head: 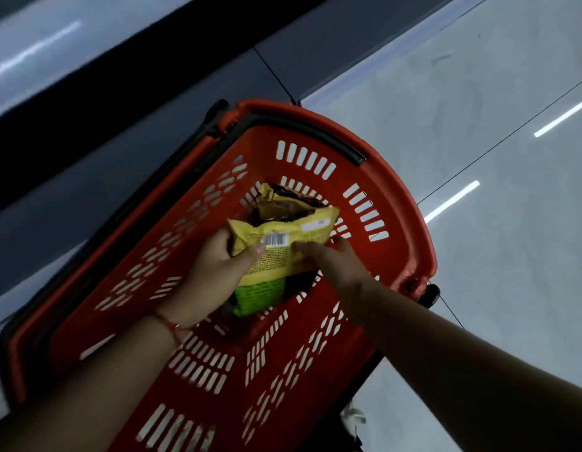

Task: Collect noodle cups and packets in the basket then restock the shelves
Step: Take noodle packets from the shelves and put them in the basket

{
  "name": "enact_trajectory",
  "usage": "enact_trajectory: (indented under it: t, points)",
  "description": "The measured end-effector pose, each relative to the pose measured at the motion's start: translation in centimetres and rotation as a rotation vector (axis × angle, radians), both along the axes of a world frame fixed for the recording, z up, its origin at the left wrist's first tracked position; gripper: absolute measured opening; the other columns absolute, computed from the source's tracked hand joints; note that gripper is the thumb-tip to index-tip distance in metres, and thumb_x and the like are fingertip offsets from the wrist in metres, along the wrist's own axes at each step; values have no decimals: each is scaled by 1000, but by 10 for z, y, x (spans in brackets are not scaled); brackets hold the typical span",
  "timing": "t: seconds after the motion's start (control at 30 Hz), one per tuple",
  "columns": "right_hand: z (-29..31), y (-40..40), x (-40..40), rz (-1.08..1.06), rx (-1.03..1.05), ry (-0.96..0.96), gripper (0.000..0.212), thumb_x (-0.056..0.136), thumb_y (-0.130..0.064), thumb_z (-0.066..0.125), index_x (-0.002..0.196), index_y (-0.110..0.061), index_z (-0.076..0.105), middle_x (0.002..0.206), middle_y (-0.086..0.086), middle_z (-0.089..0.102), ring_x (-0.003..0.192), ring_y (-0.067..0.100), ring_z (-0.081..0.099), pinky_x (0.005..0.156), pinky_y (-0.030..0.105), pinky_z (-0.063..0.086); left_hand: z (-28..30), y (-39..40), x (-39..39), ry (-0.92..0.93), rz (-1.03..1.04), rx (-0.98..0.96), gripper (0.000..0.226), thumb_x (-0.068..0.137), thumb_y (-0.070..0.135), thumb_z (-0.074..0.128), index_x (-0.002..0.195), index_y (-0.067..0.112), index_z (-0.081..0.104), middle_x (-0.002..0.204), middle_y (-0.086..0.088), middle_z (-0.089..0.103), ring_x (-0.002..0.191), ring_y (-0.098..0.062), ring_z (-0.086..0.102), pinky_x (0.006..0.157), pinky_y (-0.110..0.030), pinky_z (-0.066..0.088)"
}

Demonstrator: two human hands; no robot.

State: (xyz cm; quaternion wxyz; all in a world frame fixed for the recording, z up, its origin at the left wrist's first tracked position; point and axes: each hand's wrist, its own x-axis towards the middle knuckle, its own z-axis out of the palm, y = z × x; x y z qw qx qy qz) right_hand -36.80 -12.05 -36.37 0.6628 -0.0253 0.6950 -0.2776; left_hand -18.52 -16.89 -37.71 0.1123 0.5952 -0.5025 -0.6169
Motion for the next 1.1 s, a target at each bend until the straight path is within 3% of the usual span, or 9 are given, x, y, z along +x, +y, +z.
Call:
enact_trajectory:
  t: [0.13, 0.27, 0.33, 0.43, 0.6, 0.7, 0.8, 0.9, 1.1]
  points:
    - [65, -5, -2, 73, -107, -160, 44, 87, -35, 69, 126, -17, 60, 111, 1, 74, 99, 22, 72, 89, 38, 57, 91, 6, 15, 173, 246, 30, 34, 90, 37, 61, 121, 24, 65, 109, 4, 74, 101, -13, 70, 83, -32, 55]
    - [164, -3, -10, 19, -277, -201, 45, 88, -27, 70, 129, -15, 58, 119, 7, 71, 109, 29, 68, 103, 49, 48, 198, 1, 21, 208, 262, -70, 54, 69, 50, 74, 120, 49, 57, 118, 10, 70, 109, -11, 67, 91, -40, 52]
    - [227, -1, -10, -1, -347, -168, 45, 88, -27, 71, 129, -13, 57, 120, 10, 70, 110, 32, 68, 104, 50, 46, 258, -2, 23, 122, 197, -76, 71, 58, 53, 78, 122, 62, 47, 119, 19, 67, 113, -7, 63, 98, -44, 48]
    - [340, -2, -4, -8, -447, -82, 39, 88, -25, 69, 125, -14, 61, 117, 10, 72, 109, 31, 68, 102, 50, 48, 362, -4, 25, 67, 172, -183, 89, 56, 55, 82, 134, 55, 39, 123, 18, 66, 116, -8, 62, 103, -52, 44]
    - [542, -11, 17, 42, -657, 85, 49, 73, -35, 82, 118, -23, 65, 113, -1, 74, 108, 21, 69, 100, 47, 50, 577, -20, 35, 48, 165, -508, 104, 59, 45, 90, 137, 63, 23, 107, 22, 70, 95, -1, 69, 88, -42, 54]
    - [648, -23, 34, 131, -846, 126, 51, 78, -12, 80, 123, -24, 59, 110, -7, 74, 104, 12, 69, 90, 31, 56, 695, -32, 54, -9, 139, -787, 97, 69, 34, 87, 123, 76, 18, 105, 33, 65, 90, 2, 68, 80, -42, 56]
    - [738, -37, 52, 192, -1033, 181, 57, 80, -2, 76, 127, -25, 55, 112, -7, 73, 104, 11, 69, 85, 26, 57, 798, -33, 71, -122, 89, -995, 73, 79, 47, 73, 121, 76, 21, 115, 31, 58, 95, -6, 65, 80, -43, 55]
    - [808, -51, 70, 213, -1219, 215, 55, 77, -4, 78, 124, -24, 58, 112, -5, 74, 105, 15, 69, 80, 25, 56, 873, -25, 92, -170, 116, -1216, 70, 81, 52, 68, 122, 78, 18, 129, 29, 48, 112, -5, 55, 88, -34, 48]
    - [896, -93, 90, 316, -1507, 276, 50, 81, -12, 77, 122, -33, 60, 114, -13, 71, 107, 7, 66, 90, 32, 52, 953, -13, 105, -553, 172, -1375, 105, 77, 70, 58, 135, 62, -29, 155, 26, 6, 136, -10, 35, 83, -23, 34]
